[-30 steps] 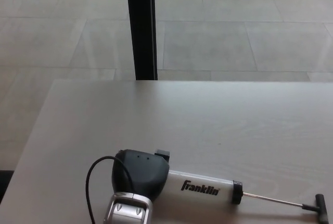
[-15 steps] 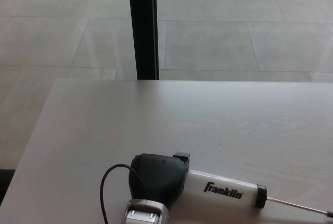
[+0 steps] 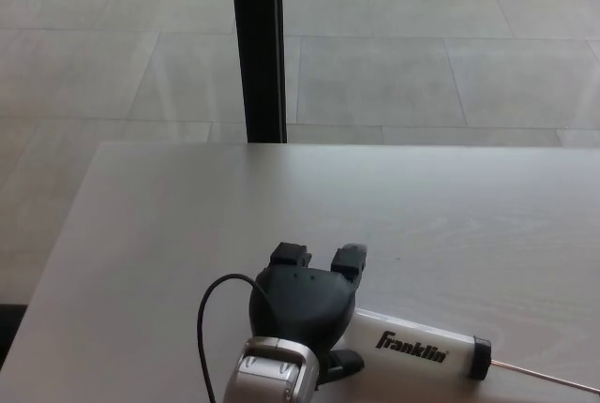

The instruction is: The robot uses its left hand to lift the air pump kept on the middle of the desk and use the right hand to compress the handle

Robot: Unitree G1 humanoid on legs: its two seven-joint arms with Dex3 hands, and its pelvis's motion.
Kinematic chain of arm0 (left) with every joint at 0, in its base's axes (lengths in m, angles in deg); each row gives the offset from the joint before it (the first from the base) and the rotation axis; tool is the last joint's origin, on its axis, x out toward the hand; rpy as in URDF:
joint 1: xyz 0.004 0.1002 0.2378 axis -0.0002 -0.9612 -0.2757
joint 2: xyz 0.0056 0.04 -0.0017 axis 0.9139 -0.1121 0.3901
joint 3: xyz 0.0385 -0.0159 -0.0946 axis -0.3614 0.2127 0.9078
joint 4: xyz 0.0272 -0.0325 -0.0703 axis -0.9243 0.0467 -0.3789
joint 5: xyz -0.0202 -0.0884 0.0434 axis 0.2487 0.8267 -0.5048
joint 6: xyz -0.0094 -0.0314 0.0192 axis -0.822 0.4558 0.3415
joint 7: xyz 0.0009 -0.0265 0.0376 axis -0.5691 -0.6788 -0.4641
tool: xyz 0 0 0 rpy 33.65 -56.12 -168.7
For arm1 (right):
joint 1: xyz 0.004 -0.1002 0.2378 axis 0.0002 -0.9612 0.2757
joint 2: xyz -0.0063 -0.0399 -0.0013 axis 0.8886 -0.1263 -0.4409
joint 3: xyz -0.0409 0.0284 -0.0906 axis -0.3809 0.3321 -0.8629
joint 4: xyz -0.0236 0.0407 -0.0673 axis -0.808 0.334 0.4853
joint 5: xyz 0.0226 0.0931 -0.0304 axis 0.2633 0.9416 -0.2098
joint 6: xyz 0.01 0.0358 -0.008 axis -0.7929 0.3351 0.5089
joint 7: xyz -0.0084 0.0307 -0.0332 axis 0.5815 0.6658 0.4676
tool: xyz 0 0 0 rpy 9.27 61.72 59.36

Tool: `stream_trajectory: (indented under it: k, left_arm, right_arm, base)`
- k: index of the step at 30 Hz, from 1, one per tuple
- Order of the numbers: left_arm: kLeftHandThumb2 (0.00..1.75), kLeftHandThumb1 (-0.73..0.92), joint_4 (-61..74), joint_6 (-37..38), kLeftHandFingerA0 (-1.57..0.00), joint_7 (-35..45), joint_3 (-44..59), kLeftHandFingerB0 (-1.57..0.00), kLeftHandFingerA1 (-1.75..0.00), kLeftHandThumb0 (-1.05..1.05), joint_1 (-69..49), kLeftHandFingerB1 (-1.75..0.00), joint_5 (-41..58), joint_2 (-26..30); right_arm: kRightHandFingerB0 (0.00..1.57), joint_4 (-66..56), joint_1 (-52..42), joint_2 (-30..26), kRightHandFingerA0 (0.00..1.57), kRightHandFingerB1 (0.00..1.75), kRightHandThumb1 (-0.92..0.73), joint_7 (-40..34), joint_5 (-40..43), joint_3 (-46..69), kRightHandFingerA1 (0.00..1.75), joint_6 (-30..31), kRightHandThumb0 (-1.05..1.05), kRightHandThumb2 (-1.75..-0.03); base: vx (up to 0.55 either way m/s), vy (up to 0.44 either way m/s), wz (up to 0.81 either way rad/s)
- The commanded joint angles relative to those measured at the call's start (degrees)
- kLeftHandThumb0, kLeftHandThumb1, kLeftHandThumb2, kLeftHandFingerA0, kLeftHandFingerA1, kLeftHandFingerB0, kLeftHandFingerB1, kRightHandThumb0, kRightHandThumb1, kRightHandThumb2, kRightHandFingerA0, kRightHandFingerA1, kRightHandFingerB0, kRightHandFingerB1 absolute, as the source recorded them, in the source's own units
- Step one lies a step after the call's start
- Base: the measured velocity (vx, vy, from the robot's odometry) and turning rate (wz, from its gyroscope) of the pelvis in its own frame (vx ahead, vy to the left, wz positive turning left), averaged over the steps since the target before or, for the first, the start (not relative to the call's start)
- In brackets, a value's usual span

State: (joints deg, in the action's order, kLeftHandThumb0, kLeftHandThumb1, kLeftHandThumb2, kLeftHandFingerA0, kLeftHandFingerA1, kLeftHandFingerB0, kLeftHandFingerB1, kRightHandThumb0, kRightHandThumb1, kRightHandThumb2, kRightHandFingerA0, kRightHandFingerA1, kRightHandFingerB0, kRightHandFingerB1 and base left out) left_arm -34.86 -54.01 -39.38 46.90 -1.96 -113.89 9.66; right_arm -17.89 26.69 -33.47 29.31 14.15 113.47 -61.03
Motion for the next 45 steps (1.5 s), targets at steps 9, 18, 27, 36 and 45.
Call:
stream_trajectory:
  k: [9, 18, 27, 36, 45]
  left_arm:
    - [0.58, 0.58, 8.3, -3.61, 0.0, 32.05, -0.36, 0.0, 0.0, -0.89, 4.2, 0.0, 1.73, 7.9]
    - [0.75, 0.44, 8.13, -3.71, 0.0, 32.04, 0.91, 0.0, -0.11, -0.87, 3.81, -0.04, 5.77, 4.41]
    - [0.88, 0.43, 6.51, -1.71, 0.0, 24.55, -0.41, -0.04, -0.41, -0.73, 2.14, -0.38, 6.4, -1.0]
    - [0.58, 0.57, 3.97, 0.65, -0.06, 17.73, -0.93, -0.14, -0.75, -0.77, 1.59, -0.39, 6.69, -2.95]
    - [0.59, 0.6, 0.41, 2.53, -0.12, 10.06, -4.8, -0.25, -0.93, -0.73, 1.75, -0.43, 2.91, -0.61]
  right_arm:
    - [0.49, -1.98, -0.31, 0.0, 0.43, 0.35, -0.81, -2.4, -0.49, 0.49, 0.81, 1.43, -0.54, -0.64]
    - [0.47, -2.33, -0.21, -0.28, 0.45, 0.34, -0.82, -3.05, -2.48, -0.08, 0.77, 1.4, -0.52, -0.65]
    - [0.37, -0.15, -0.09, -0.61, 0.44, 0.52, -0.66, -2.21, -2.92, -0.52, 0.73, 0.37, -0.54, -0.99]
    - [0.47, -0.93, -0.67, -0.67, 0.43, 0.35, -0.8, -2.26, -2.72, -0.5, 0.72, 1.13, -0.57, -0.64]
    - [0.49, -1.91, -0.86, -0.2, 0.47, 0.36, -0.82, -1.79, -2.32, -1.36, 0.76, 1.1, -0.54, -0.65]
  base:
    - [0.0, 0.0, 0.0]
    - [0.0, 0.0, 0.0]
    - [0.0, 0.0, 0.0]
    - [0.0, 0.0, 0.0]
    - [0.0, 0.0, 0.0]
